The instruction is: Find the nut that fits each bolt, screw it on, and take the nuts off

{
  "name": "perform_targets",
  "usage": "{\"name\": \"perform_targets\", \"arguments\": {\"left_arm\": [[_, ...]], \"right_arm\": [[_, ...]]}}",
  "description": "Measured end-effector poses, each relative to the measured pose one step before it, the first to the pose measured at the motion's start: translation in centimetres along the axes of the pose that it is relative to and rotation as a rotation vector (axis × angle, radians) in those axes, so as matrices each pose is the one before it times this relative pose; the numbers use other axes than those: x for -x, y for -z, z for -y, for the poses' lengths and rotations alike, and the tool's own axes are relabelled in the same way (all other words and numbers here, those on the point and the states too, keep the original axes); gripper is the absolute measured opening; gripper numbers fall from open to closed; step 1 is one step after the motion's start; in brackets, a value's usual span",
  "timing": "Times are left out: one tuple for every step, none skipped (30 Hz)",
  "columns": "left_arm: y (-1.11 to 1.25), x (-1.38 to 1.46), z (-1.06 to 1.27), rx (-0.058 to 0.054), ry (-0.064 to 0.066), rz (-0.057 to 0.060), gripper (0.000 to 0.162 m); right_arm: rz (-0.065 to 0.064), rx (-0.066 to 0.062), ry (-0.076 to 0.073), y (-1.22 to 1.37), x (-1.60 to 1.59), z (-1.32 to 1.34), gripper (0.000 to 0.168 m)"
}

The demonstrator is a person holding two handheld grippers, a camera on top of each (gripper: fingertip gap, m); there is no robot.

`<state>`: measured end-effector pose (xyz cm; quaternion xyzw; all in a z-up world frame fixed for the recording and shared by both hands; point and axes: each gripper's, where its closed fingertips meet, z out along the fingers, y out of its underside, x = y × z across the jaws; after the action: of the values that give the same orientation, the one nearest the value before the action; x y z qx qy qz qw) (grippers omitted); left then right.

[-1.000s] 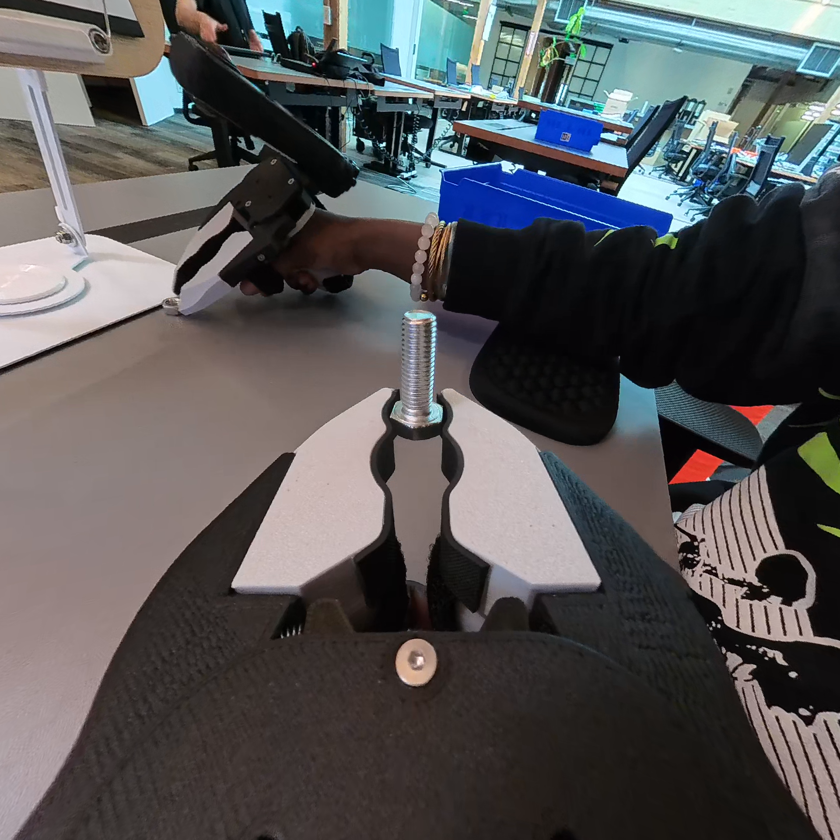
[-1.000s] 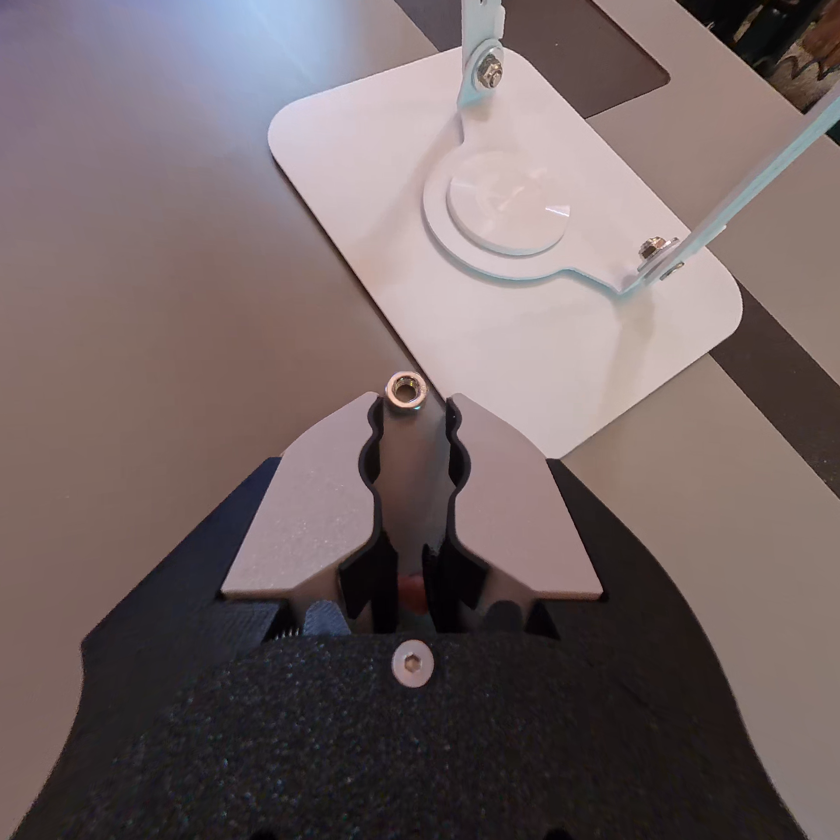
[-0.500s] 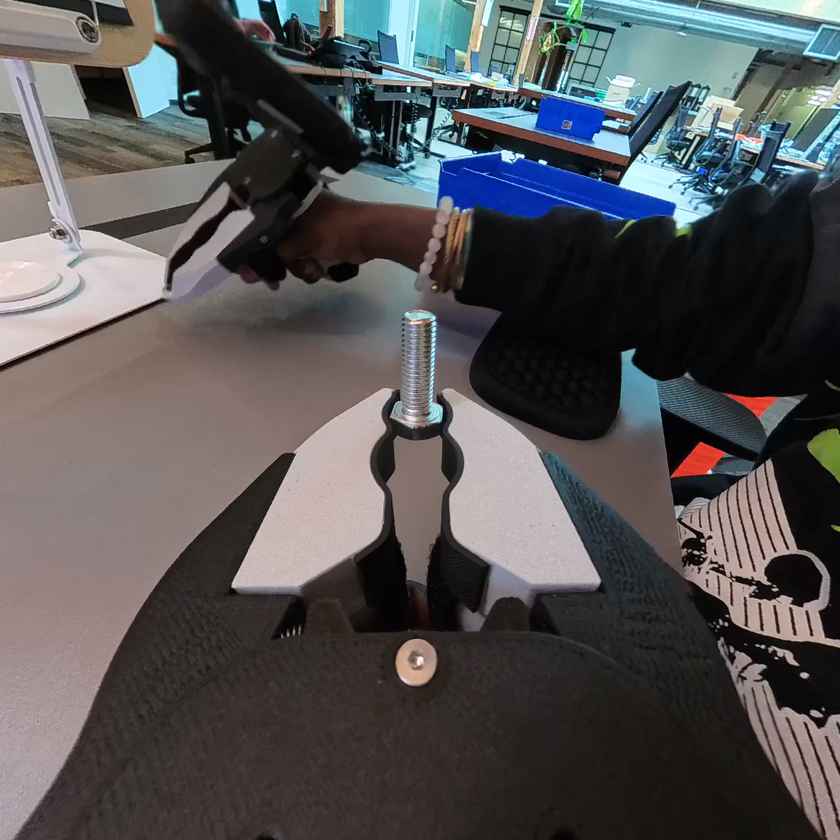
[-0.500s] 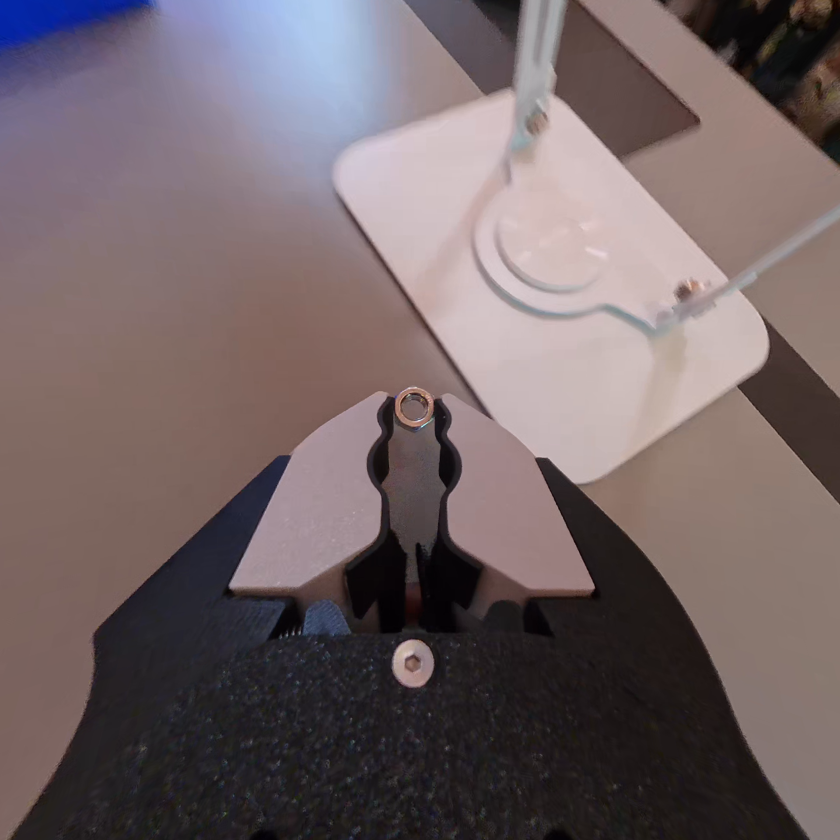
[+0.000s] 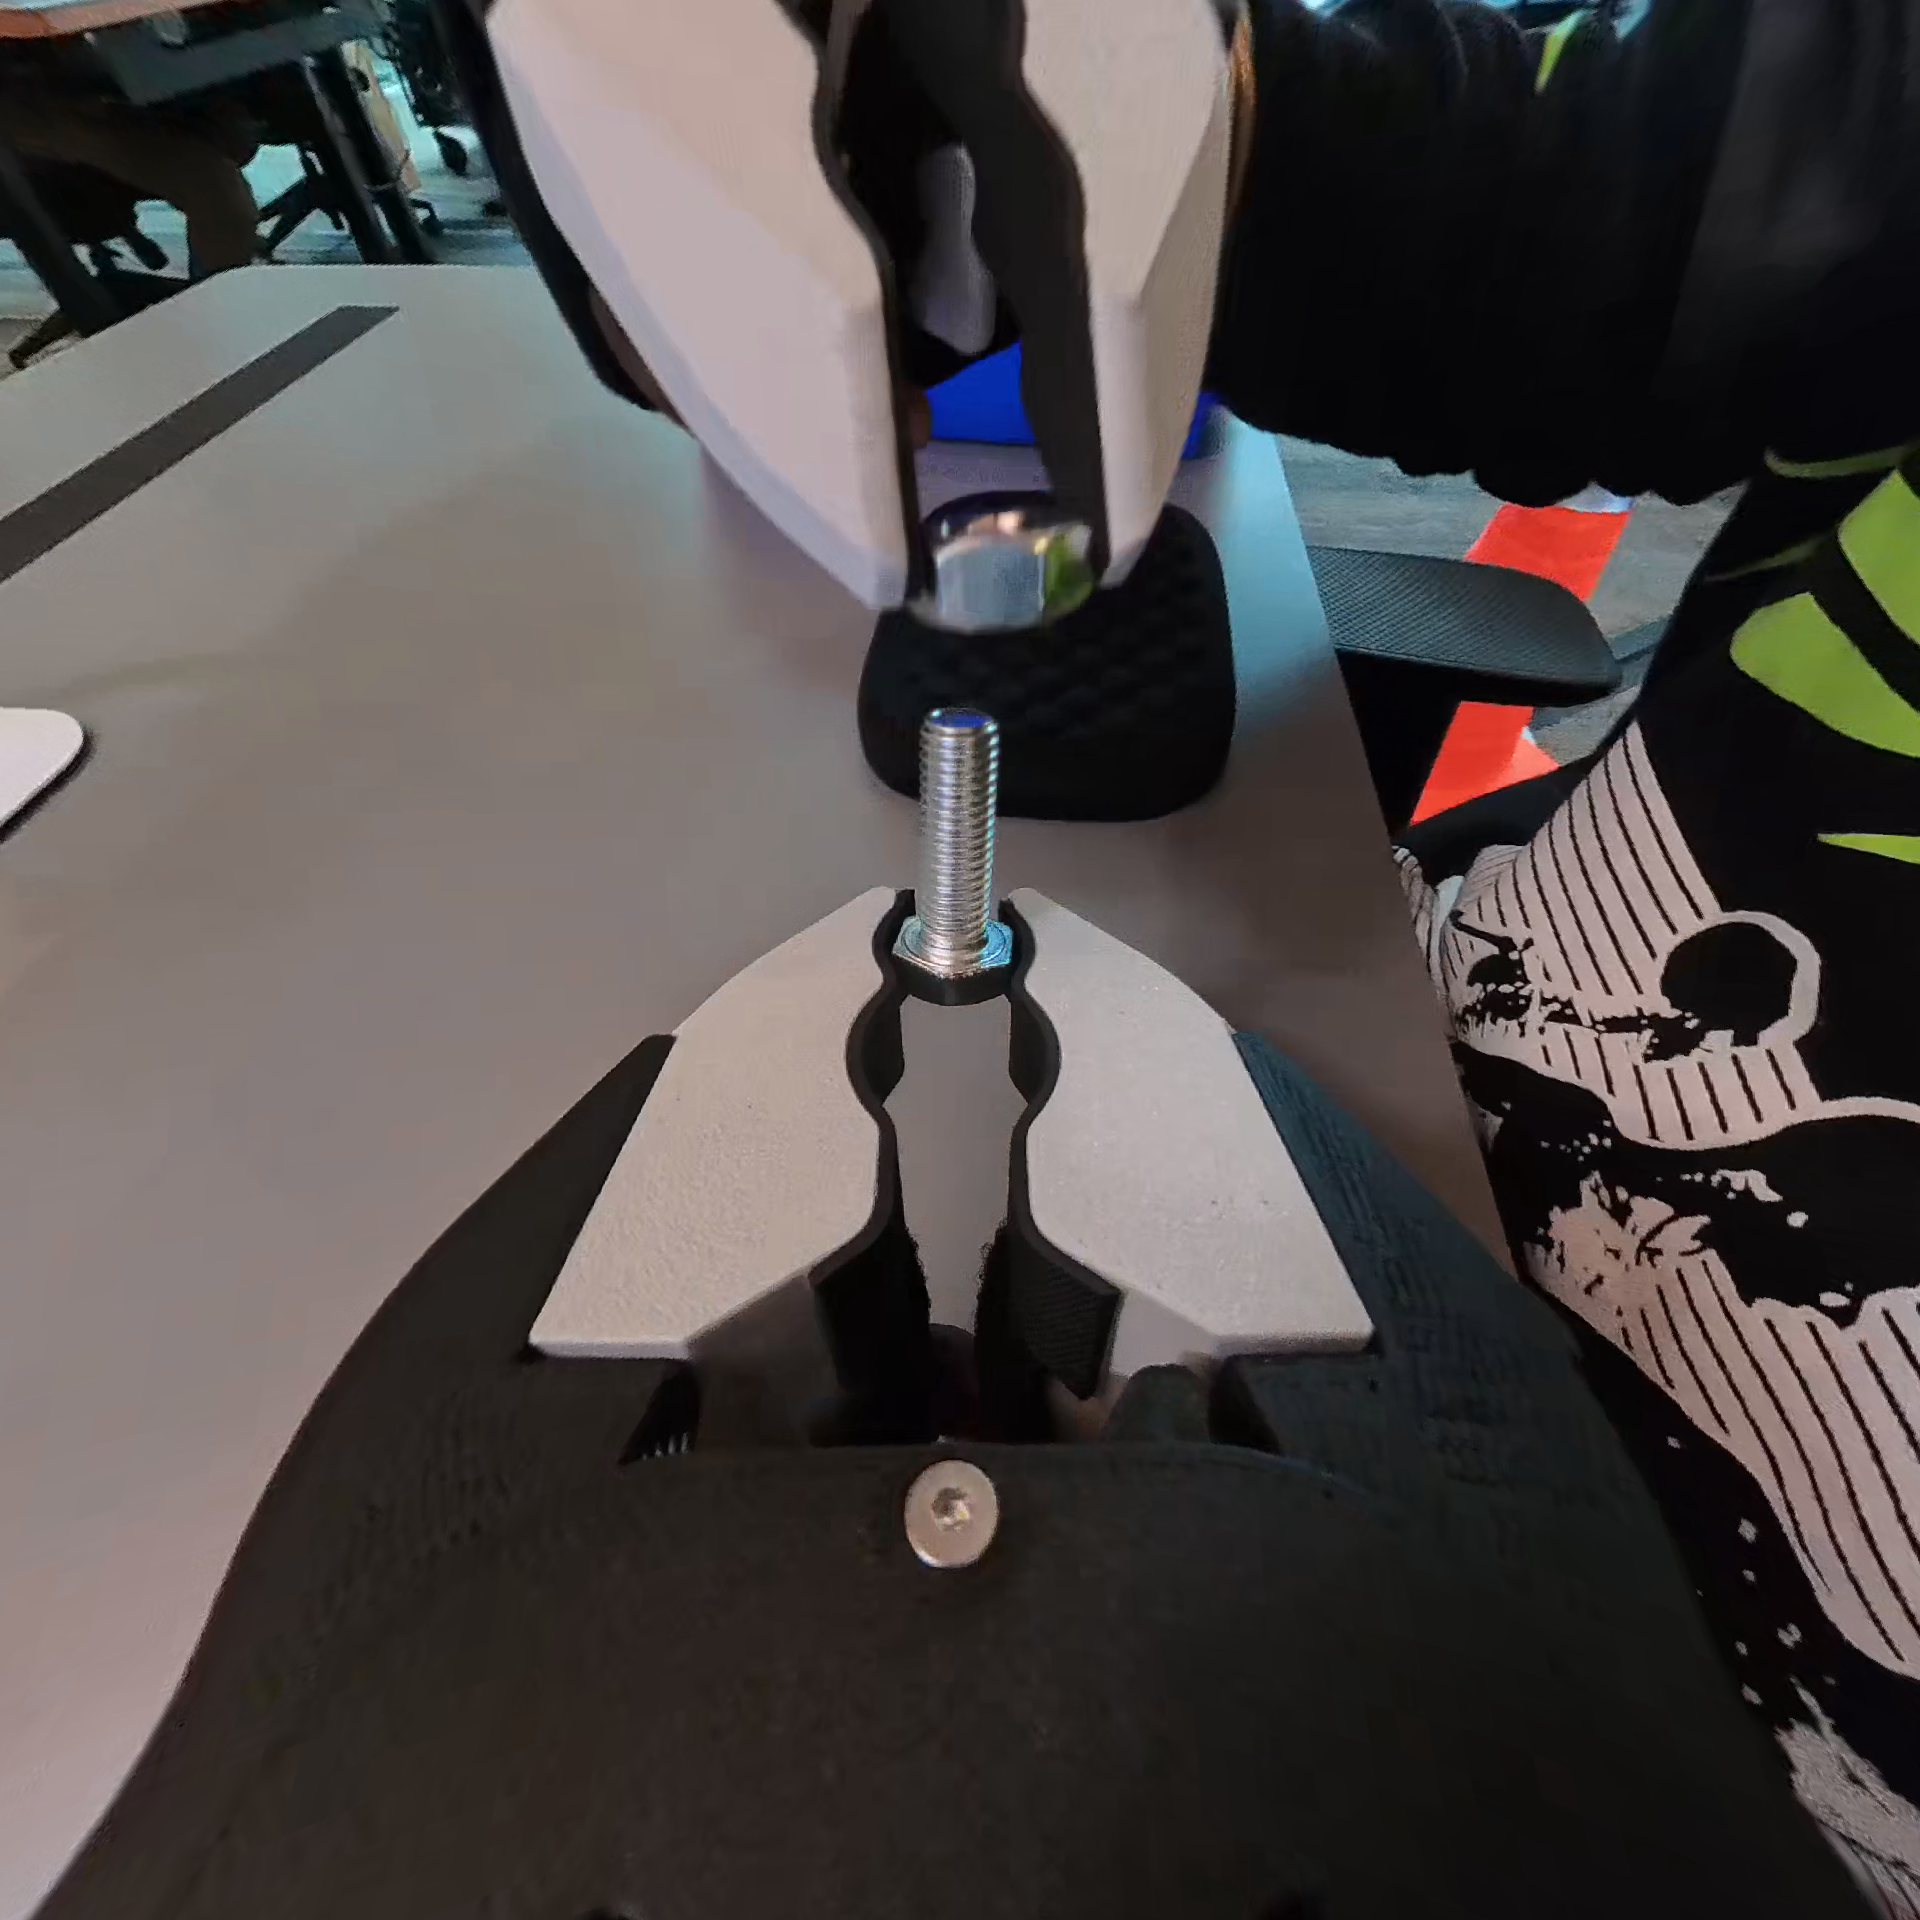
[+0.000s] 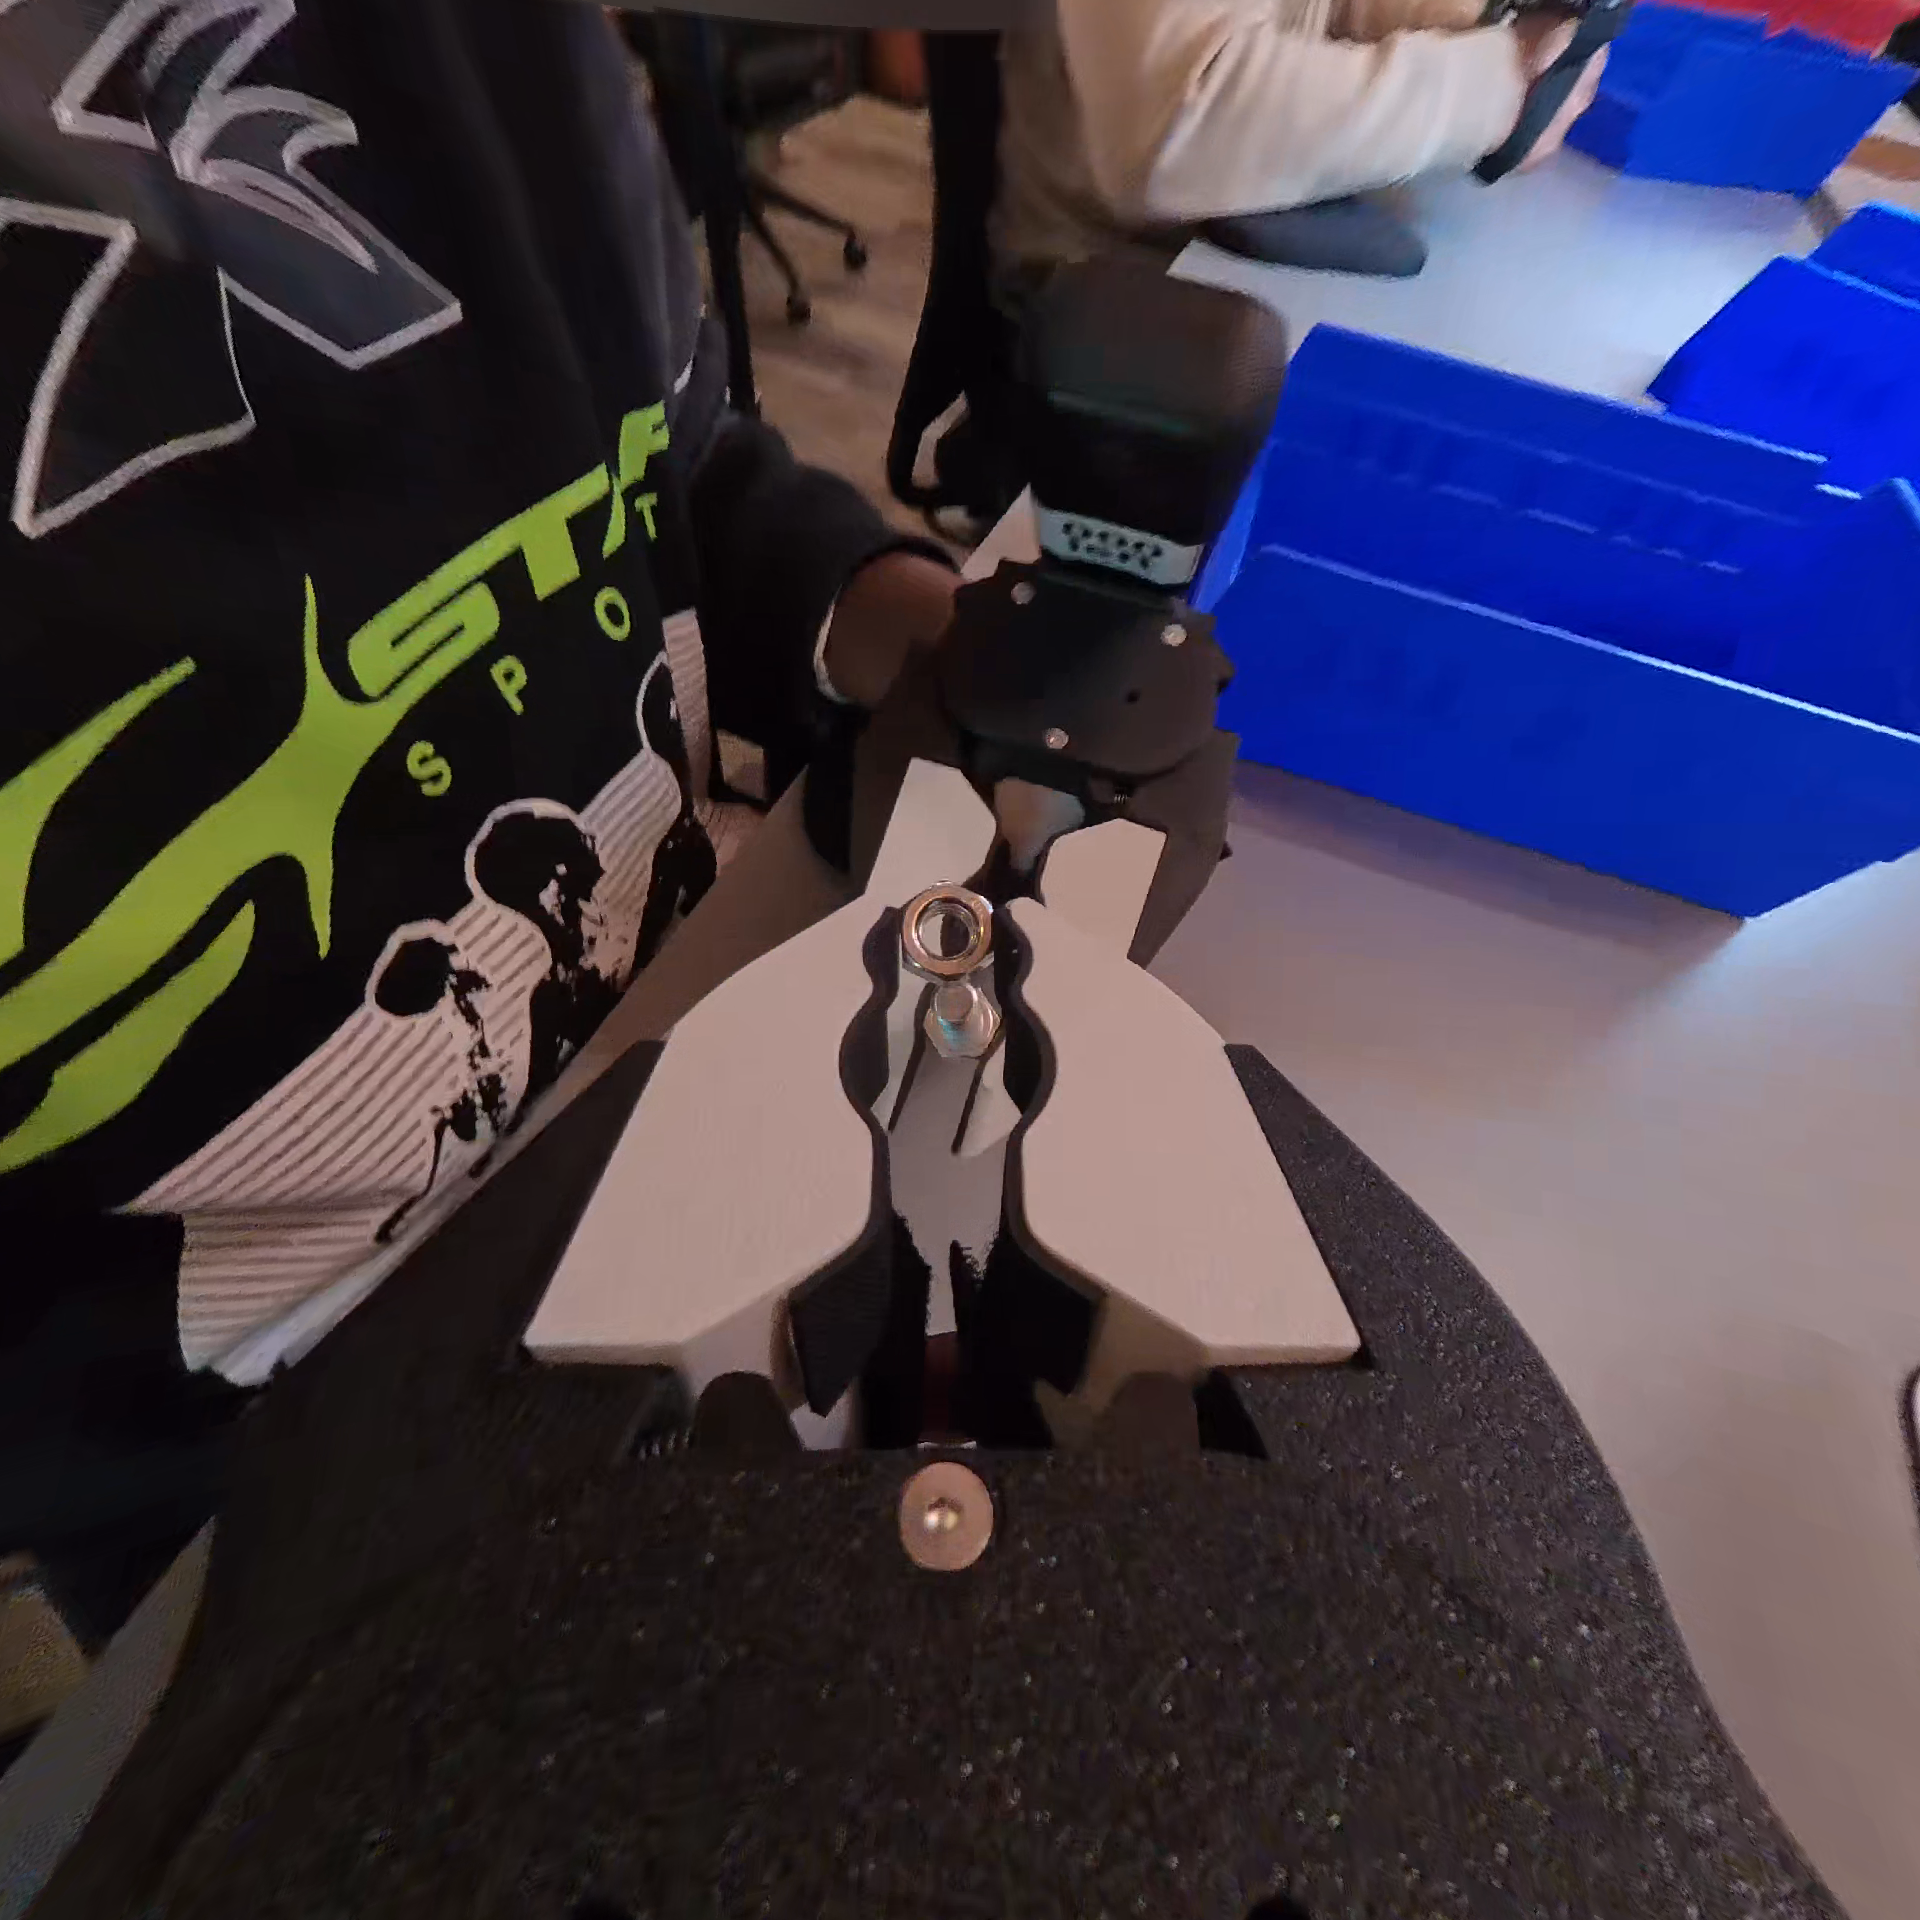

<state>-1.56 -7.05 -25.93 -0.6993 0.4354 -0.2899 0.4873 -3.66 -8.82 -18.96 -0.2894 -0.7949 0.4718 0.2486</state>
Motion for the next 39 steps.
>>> {"name": "perform_targets", "arguments": {"left_arm": [[0.087,-0.109,0.111,-0.0098,-0.0006,-0.0078,0.016],[0.108,-0.017,0.125,-0.0109,0.0035,-0.0046,0.016],[0.088,-0.001,0.122,-0.0097,0.0051,-0.0039,0.016],[0.091,-0.068,0.132,-0.0104,0.0036,-0.0083,0.016],[0.106,-0.137,0.162,-0.0125,-0.0001,-0.0114,0.016],[0.117,-0.125,0.195,-0.0148,-0.0040,-0.0083,0.016],[0.089,-0.088,0.136,-0.0112,-0.0042,-0.0038,0.016],[0.056,-0.078,0.069,-0.0069,-0.0031,-0.0046,0.016],[0.025,-0.084,0.047,-0.0030,-0.0032,-0.0046,0.016],[0.005,-0.097,0.025,-0.0014,-0.0028,-0.0069,0.016],[-0.039,-0.125,-0.036,0.0024,-0.0034,-0.0072,0.016],[-0.024,-0.052,-0.029,0.0023,-0.0039,-0.0015,0.016],[-0.005,0.034,-0.020,0.0010,0.0003,0.0031,0.016],[0.029,0.161,0.008,-0.0016,0.0071,0.0082,0.016],[0.038,0.285,0.018,-0.0018,0.0119,0.0159,0.016],[0.033,0.293,-0.019,-0.0001,0.0121,0.0169,0.016],[0.023,0.313,0.007,-0.0002,0.0114,0.0194,0.016],[0.030,0.417,-0.043,0.0024,0.0137,0.0262,0.016],[0.003,0.375,-0.108,0.0072,0.0130,0.0231,0.016],[-0.030,0.400,-0.103,0.0067,0.0116,0.0272,0.016],[-0.032,0.386,-0.042,0.0041,0.0079,0.0273,0.016],[-0.014,0.333,-0.026,0.0020,0.0071,0.0246,0.016],[-0.017,0.331,-0.018,0.0014,0.0079,0.0239,0.016],[-0.008,0.256,-0.025,0.0018,0.0055,0.0192,0.016],[-0.026,0.349,-0.014,0.0013,0.0054,0.0273,0.015],[-0.028,0.194,-0.018,0.0016,0.0034,0.0143,0.015],[-0.011,0.288,0.017,-0.0001,0.0054,0.0212,0.015],[0.012,0.207,0.016,-0.0017,0.0049,0.0149,0.015],[0.039,0.181,0.044,-0.0041,0.0051,0.0121,0.015],[0.049,0.357,0.059,-0.0046,0.0109,0.0228,0.015],[0.034,0.263,0.020,-0.0024,0.0103,0.0145,0.015],[0.013,0.244,0.018,-0.0008,0.0060,0.0166,0.015],[-0.015,0.176,-0.021,0.0024,-0.0005,0.0150,0.015],[-0.057,0.012,-0.102,0.0081,-0.0024,0.0042,0.015],[-0.070,0.167,-0.096,0.0082,0.0002,0.0144,0.015],[-0.058,0.133,-0.044,0.0049,-0.0025,0.0137,0.015],[-0.051,0.053,-0.068,0.0060,-0.0034,0.0092,0.015],[-0.064,0.113,-0.086,0.0063,-0.0017,0.0122,0.015],[-0.050,0.032,-0.081,0.0064,-0.0006,0.0032,0.015]], "right_arm": [[0.0018,0.0255,0.0164,-0.147,0.009,-0.187,0.018],[0.0054,0.0160,0.0117,-0.113,0.005,-0.064,0.017],[0.0091,0.0121,0.0099,-0.092,0.028,-0.028,0.018],[0.0097,0.0134,0.0115,-0.105,0.049,-0.072,0.018],[0.0019,0.0132,0.0126,-0.090,-0.064,-0.110,0.017],[-0.0016,0.0037,0.0114,-0.074,-0.104,-0.023,0.017],[0.0018,-0.0079,0.0070,-0.052,-0.055,0.106,0.017],[0.0052,-0.0105,0.0032,-0.083,0.000,0.144,0.017],[0.0107,-0.0037,0.0019,-0.098,0.081,0.058,0.017],[0.0120,0.0005,0.0034,-0.109,0.113,0.019,0.017],[0.0072,0.0017,0.0082,-0.083,0.066,0.004,0.017],[0.0038,0.0036,0.0100,-0.076,0.004,-0.005,0.018],[-0.0006,0.0031,0.0054,-0.046,-0.086,0.003,0.018],[-0.0070,0.0058,-0.0034,-0.010,-0.194,-0.026,0.018],[-0.0116,0.0110,-0.0110,0.056,-0.277,-0.103,0.018],[-0.0136,0.0150,-0.0115,0.101,-0.256,-0.141,0.018],[-0.0197,0.0160,-0.0086,0.117,-0.283,-0.155,0.017],[-0.0244,0.0184,-0.0118,0.085,-0.298,-0.209,0.018],[-0.0236,0.0191,-0.0151,0.071,-0.275,-0.257,0.018],[-0.0250,0.0151,-0.0177,0.069,-0.277,-0.248,0.018],[-0.0253,0.0086,-0.0258,0.056,-0.289,-0.192,0.018],[-0.0257,0.0038,-0.0339,0.043,-0.286,-0.130,0.018],[-0.0275,0.0007,-0.0334,-0.004,-0.268,-0.096,0.018],[-0.0288,-0.0022,-0.0272,-0.040,-0.251,-0.055,0.018],[-0.0302,-0.0029,-0.0229,-0.051,-0.249,-0.031,0.018],[-0.0275,-0.0042,-0.0218,-0.067,-0.200,0.007,0.018],[-0.0297,-0.0051,-0.0251,-0.076,-0.233,0.027,0.018],[-0.0278,-0.0075,-0.0267,-0.085,-0.208,0.063,0.018],[-0.0285,-0.0090,-0.0303,-0.079,-0.228,0.079,0.018],[-0.0319,-0.0041,-0.0346,-0.082,-0.307,0.052,0.018],[-0.0309,0.0012,-0.0297,-0.069,-0.266,0.020,0.018],[-0.0305,0.0055,-0.0241,-0.086,-0.198,0.038,0.018],[-0.0278,0.0128,-0.0167,-0.096,-0.089,0.007,0.018],[-0.0283,0.0203,-0.0074,-0.085,-0.034,-0.056,0.018],[-0.0337,0.0220,-0.0076,-0.073,-0.086,-0.078,0.018],[-0.0315,0.0175,-0.0105,-0.050,-0.061,-0.037,0.018],[-0.0278,0.0156,-0.0119,-0.058,-0.039,-0.052,0.018],[-0.0270,0.0146,-0.0112,-0.073,-0.063,-0.071,0.018],[-0.0240,0.0090,-0.0056,-0.085,-0.052,-0.036,0.018]]}}
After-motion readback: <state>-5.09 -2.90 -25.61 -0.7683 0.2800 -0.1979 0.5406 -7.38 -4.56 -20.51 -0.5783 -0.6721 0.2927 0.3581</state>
